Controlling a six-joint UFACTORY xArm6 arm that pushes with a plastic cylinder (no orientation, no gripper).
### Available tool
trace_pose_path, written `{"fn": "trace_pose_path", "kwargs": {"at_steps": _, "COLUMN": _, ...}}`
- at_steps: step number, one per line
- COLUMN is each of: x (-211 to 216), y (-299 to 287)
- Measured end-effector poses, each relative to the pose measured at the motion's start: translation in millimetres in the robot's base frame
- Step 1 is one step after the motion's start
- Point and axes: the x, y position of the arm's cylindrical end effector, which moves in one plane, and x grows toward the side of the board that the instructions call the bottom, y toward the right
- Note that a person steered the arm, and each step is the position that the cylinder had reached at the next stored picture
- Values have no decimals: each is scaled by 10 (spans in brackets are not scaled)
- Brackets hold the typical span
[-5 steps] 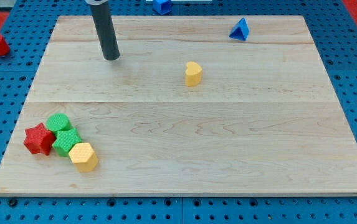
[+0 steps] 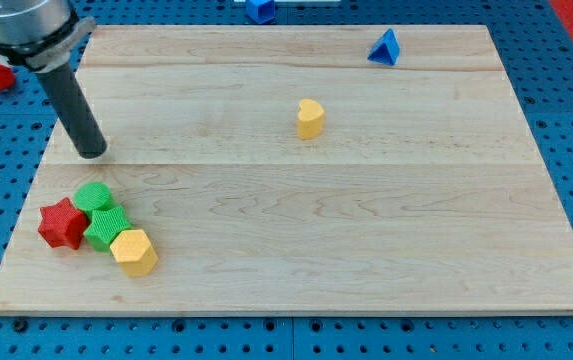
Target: Move the yellow hexagon horizontal to the heart
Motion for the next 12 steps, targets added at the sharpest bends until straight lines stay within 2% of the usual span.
{"fn": "trace_pose_path", "kwargs": {"at_steps": 3, "x": 542, "y": 190}}
{"fn": "trace_pose_path", "kwargs": {"at_steps": 4, "x": 529, "y": 895}}
{"fn": "trace_pose_path", "kwargs": {"at_steps": 5, "x": 783, "y": 1536}}
{"fn": "trace_pose_path", "kwargs": {"at_steps": 6, "x": 1641, "y": 1536}}
{"fn": "trace_pose_path", "kwargs": {"at_steps": 7, "x": 1897, "y": 1314}}
{"fn": "trace_pose_path", "kwargs": {"at_steps": 8, "x": 1896, "y": 756}}
{"fn": "trace_pose_path", "kwargs": {"at_steps": 9, "x": 1742, "y": 570}}
{"fn": "trace_pose_path", "kwargs": {"at_steps": 10, "x": 1412, "y": 837}}
{"fn": "trace_pose_path", "kwargs": {"at_steps": 12, "x": 726, "y": 894}}
